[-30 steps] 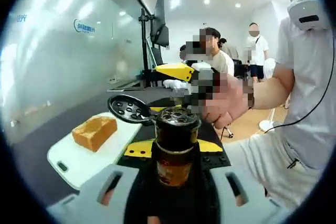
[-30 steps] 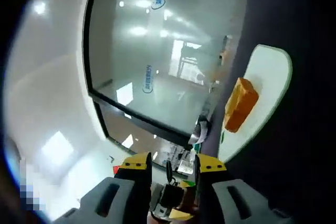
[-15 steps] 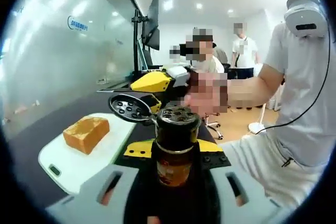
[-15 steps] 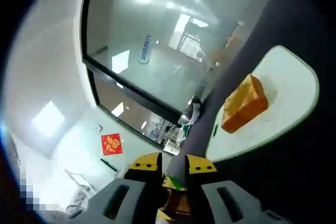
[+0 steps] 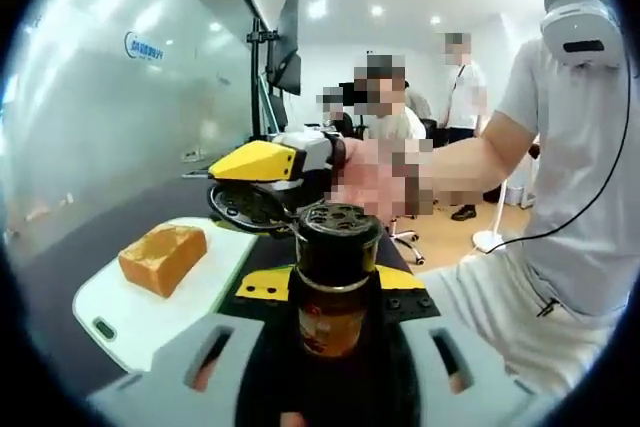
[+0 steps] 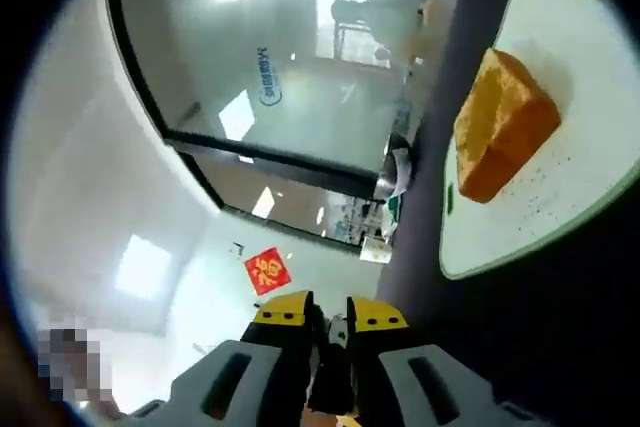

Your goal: Sprinkle pepper

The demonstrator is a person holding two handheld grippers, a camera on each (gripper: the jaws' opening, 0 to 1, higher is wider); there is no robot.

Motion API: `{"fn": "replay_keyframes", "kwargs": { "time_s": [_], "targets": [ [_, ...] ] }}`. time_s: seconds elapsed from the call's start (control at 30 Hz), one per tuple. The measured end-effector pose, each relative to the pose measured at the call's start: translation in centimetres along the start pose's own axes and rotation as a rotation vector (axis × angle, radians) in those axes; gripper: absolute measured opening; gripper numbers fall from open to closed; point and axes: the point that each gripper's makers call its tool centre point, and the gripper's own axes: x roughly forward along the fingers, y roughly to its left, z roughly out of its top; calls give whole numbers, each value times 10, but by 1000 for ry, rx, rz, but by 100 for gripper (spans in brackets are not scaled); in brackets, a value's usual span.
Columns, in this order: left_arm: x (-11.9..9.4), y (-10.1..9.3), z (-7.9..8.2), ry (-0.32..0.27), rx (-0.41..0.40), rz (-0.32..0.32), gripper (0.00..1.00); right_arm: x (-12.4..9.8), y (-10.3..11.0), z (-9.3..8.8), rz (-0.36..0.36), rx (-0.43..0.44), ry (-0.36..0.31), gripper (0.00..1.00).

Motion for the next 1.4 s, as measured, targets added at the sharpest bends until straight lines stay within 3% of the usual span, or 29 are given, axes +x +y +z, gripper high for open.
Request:
{"fn": "replay_keyframes", "kwargs": {
  "time_s": [0.2,0.3,0.4,0.5,0.57,0.63,0.67,0.7,0.8,0.9,0.93,1.1,1.17,1.27,1.3,1.33,1.4],
  "targets": [
    [0,0,0,0,4,-2,18,0,6,1,25,-21,21,10],
    [0,2,-1,-2,-2,-4,18,1,12,-1,39,-88,37,11],
    [0,3,-1,-4,-12,-5,18,4,14,-12,32,-189,126,10],
    [1,1,0,-6,-10,-12,18,3,2,-5,-66,-458,137,0],
    [1,2,-1,-4,-12,-7,18,4,15,-8,-13,-449,144,0],
    [2,3,-1,-4,-18,-2,18,4,9,-4,-65,-554,128,0],
    [1,3,-1,-5,-17,-3,18,4,17,-8,-32,-597,133,0],
    [1,3,-1,-6,-15,-5,17,4,17,-7,-44,-649,134,0],
    [2,2,-1,-5,-13,-5,17,2,23,-8,-54,-861,139,0],
    [2,2,-1,-6,-13,-7,17,1,33,-11,-74,-1191,154,0],
    [2,1,-1,-5,-11,-7,17,1,37,-15,-70,-1288,164,0],
    [1,1,-1,-6,-10,-10,17,1,45,-29,-86,-1551,222,0],
    [1,1,-1,-6,-10,-6,17,0,47,-30,-108,-1698,241,0],
    [0,2,-1,-6,-12,1,17,-1,48,-42,-86,-1797,321,0],
    [-1,3,-2,-7,-19,5,17,-2,47,-47,-84,-1852,358,0],
    [-1,4,-2,-9,-30,6,17,-4,42,-37,-100,-1939,377,0],
    [-1,5,-2,-12,-33,6,17,-6,41,-46,-99,-2028,436,0]
  ]
}}
